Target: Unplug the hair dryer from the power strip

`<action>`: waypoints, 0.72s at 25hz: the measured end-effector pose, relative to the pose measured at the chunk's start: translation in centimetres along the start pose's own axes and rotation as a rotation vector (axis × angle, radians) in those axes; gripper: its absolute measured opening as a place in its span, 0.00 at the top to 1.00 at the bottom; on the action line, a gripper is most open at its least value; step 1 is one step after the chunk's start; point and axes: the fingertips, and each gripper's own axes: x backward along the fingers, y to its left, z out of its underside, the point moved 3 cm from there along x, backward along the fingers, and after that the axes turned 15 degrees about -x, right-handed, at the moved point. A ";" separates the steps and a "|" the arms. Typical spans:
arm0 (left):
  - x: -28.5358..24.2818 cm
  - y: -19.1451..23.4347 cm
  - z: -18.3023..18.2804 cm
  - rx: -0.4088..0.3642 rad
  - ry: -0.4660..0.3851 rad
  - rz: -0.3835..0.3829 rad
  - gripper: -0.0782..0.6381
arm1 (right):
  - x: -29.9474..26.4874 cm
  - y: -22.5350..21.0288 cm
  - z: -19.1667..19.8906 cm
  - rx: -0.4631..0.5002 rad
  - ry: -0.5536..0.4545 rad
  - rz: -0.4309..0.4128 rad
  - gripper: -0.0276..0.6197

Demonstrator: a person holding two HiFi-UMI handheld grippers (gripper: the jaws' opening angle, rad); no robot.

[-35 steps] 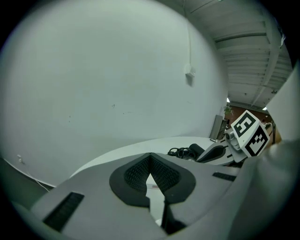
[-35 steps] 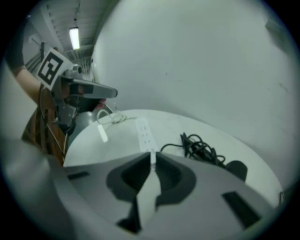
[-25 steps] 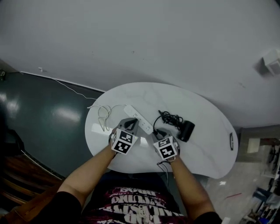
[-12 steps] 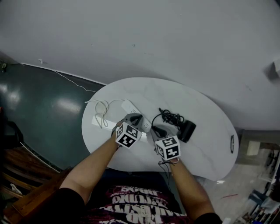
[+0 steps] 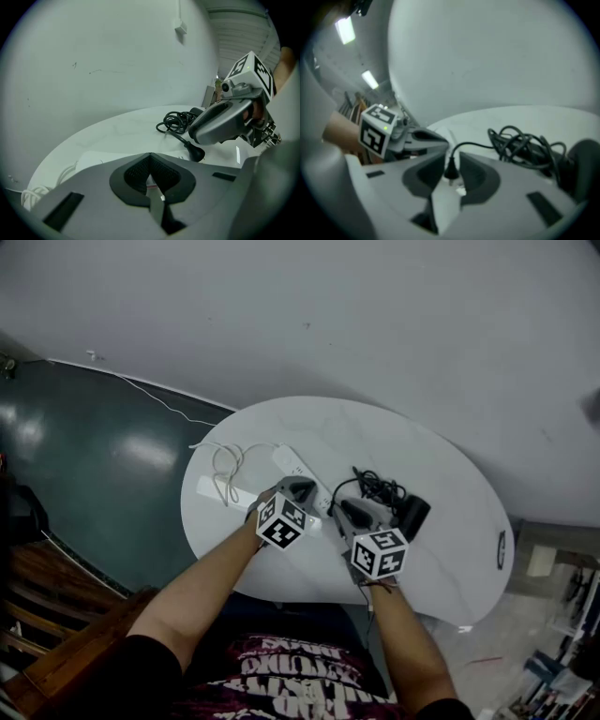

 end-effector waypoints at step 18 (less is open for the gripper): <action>0.3 -0.2 0.2 -0.002 -0.020 0.058 0.87 | -2.5 2.8 0.1 0.346 -0.212 0.029 0.79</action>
